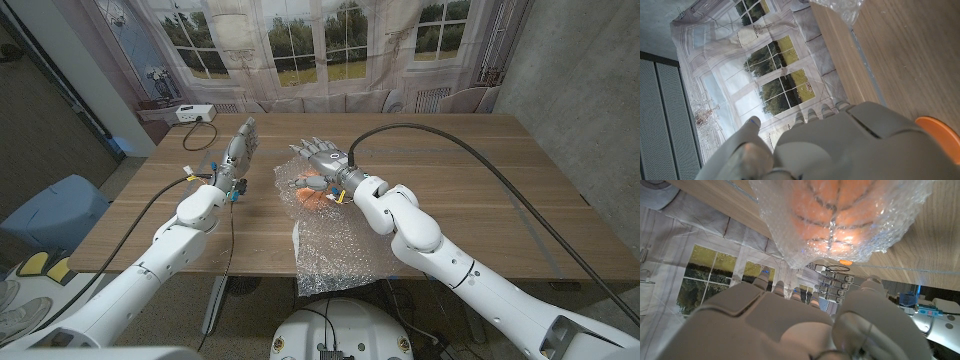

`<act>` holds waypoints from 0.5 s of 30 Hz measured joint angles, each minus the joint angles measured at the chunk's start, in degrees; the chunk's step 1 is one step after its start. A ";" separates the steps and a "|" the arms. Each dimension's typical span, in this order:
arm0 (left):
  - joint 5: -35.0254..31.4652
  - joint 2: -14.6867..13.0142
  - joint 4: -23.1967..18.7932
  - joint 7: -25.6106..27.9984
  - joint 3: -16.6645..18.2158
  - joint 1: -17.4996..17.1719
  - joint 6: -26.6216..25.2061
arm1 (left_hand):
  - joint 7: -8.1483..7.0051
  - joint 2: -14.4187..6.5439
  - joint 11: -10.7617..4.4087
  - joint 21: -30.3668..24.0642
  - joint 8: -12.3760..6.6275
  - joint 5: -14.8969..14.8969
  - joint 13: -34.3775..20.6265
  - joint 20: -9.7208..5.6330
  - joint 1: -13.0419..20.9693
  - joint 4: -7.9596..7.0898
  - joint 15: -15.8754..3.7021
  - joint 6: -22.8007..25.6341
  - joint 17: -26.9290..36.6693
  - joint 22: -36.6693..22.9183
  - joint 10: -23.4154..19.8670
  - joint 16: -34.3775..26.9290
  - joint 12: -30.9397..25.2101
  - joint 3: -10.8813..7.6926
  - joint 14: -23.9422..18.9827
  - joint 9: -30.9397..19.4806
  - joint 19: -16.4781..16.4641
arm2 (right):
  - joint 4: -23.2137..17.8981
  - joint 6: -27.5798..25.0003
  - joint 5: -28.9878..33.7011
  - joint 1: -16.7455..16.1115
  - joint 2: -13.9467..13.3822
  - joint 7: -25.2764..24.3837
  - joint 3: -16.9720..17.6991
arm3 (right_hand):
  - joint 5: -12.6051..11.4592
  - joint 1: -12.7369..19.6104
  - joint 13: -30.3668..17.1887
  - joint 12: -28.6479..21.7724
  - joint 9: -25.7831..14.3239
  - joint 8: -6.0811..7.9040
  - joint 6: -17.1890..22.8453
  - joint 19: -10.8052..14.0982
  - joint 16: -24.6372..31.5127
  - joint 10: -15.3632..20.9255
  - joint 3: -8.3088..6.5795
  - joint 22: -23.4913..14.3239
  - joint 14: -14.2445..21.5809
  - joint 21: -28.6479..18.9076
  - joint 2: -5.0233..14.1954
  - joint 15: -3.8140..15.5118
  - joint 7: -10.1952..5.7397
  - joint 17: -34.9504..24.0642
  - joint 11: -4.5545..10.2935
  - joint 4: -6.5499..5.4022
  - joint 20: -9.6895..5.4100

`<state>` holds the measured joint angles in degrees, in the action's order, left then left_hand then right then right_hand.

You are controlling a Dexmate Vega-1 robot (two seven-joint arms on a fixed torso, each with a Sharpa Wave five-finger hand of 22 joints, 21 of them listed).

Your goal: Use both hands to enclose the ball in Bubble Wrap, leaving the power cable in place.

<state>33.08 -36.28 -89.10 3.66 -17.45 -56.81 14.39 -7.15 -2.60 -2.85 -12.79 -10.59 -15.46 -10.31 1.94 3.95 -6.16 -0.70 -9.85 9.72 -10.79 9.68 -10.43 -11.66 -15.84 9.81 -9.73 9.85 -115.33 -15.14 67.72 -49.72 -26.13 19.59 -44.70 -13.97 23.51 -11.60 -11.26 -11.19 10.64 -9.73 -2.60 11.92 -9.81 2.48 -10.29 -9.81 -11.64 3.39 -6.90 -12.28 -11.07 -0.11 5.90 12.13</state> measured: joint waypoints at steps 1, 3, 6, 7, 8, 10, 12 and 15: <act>-0.12 -0.01 -0.08 0.12 -0.06 0.05 -0.36 | 0.00 0.00 0.00 0.00 0.00 0.00 0.00 0.00 0.00 0.00 0.00 0.00 0.00 0.00 0.00 0.00 0.00 0.00 0.00 0.00 0.00 | 0.33 0.09 0.39 -0.07 -0.02 0.07 -0.27 | 0.00 0.26 0.00 0.00 -0.10 0.00 0.00 0.29 0.02 0.00 -0.08 0.00 0.05 0.00 0.26 0.09 0.00 0.00 0.00 0.08 -0.05; -0.18 0.00 -0.20 0.20 -0.14 0.12 -0.52 | 0.00 0.00 0.00 0.00 0.00 -0.20 0.00 0.00 0.00 0.00 0.00 0.00 0.00 0.00 0.00 0.00 0.00 0.00 0.00 0.00 0.00 | 0.41 0.24 0.80 -0.08 -0.02 0.12 -0.33 | 0.00 0.26 0.00 0.00 -0.16 0.00 0.00 0.53 0.44 0.00 -0.13 0.00 -0.14 0.00 0.26 0.28 0.00 0.00 0.00 0.13 0.02; -0.30 -0.01 -0.39 0.40 -0.25 0.28 -0.88 | 0.00 0.00 0.00 0.00 0.00 -0.32 0.00 0.00 0.00 0.00 0.00 0.00 0.00 0.00 0.00 0.00 0.00 0.00 0.00 0.00 0.00 | 1.15 0.68 1.66 -0.08 -0.02 0.47 -0.61 | 0.00 0.83 0.00 0.00 -0.16 0.23 0.00 0.88 0.44 0.00 -0.29 0.00 -0.14 0.00 0.42 0.28 0.00 0.00 0.00 0.29 -0.06; -0.35 -0.01 -0.46 0.43 -0.30 0.33 -1.01 | 0.00 0.00 0.00 0.00 0.00 -0.32 0.00 0.00 0.00 0.00 0.00 0.00 0.00 0.00 0.00 0.00 0.00 0.00 0.00 0.00 0.00 | 1.38 0.82 1.84 -0.06 0.00 0.64 -0.66 | 0.00 0.94 0.00 0.00 -0.16 0.40 0.00 0.88 0.44 0.00 -0.44 0.00 -0.14 0.00 0.34 0.28 0.00 0.00 0.00 0.44 -0.06; -0.38 -0.01 -0.50 0.47 -0.33 0.38 -1.09 | 0.00 0.00 0.00 0.00 0.00 -0.32 0.00 0.00 0.00 0.00 0.00 0.00 0.00 0.00 0.00 0.00 0.00 0.00 0.00 0.00 0.00 | 1.55 0.98 2.02 -0.02 0.02 0.81 -0.70 | 0.00 0.97 0.00 0.00 -0.16 0.41 0.00 1.29 0.44 0.00 -0.44 0.00 -0.14 0.00 0.37 0.28 0.00 0.00 0.00 0.44 -0.03; -0.45 -0.01 -0.54 0.55 -0.41 0.47 -1.23 | 0.00 0.00 0.00 0.00 0.00 -0.32 0.00 0.00 0.00 0.00 0.00 0.00 0.00 0.00 0.00 0.00 0.00 0.00 0.00 0.00 0.00 | 1.96 1.24 2.14 0.14 0.08 1.21 -0.75 | 0.00 1.62 0.00 0.00 -0.16 0.40 0.00 1.38 0.16 0.00 -0.48 0.00 -0.13 0.00 0.57 0.26 0.00 0.00 0.00 0.48 0.06; -0.50 0.02 -0.54 0.63 -0.47 0.57 -1.36 | 0.00 0.00 0.00 0.00 0.00 -0.32 0.00 0.00 0.00 -0.24 0.00 0.00 0.00 0.00 0.00 0.00 0.00 0.23 0.00 0.00 0.00 | 2.26 1.34 2.18 0.29 0.14 1.57 -0.77 | 0.00 1.69 0.00 0.00 -0.16 0.41 0.00 1.38 -0.06 0.00 -0.68 0.12 0.08 -0.01 0.65 0.05 0.00 0.00 0.00 0.68 0.06; -0.57 0.15 -0.54 0.73 -0.65 0.85 -1.63 | 0.00 0.00 0.00 0.00 0.00 -0.31 0.00 0.00 0.00 -0.24 0.00 0.00 0.00 0.00 0.00 0.00 0.00 0.23 0.00 0.00 0.00 | 2.95 1.55 2.26 0.65 0.32 2.62 -0.88 | 0.00 2.21 -0.21 0.00 -0.10 0.26 0.00 2.21 -0.06 0.00 -0.61 0.07 -0.14 -0.14 0.43 -0.17 0.00 0.00 0.00 1.08 0.03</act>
<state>32.51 -36.13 -89.63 4.40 -18.10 -55.96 12.76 -7.15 -2.60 -2.86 -12.79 -10.59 -15.78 -10.31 1.94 3.95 -6.40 -0.71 -9.85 9.72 -10.79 9.68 -10.43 -11.66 -15.61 9.81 -9.73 9.85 -112.38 -13.59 69.98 -49.07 -25.81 22.21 -45.59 -13.97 25.73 -11.81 -11.26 -11.29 10.90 -9.73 -0.39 11.86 -9.81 1.87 -10.21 -9.95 -11.78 3.82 -7.07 -12.28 -11.07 -0.10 6.98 12.16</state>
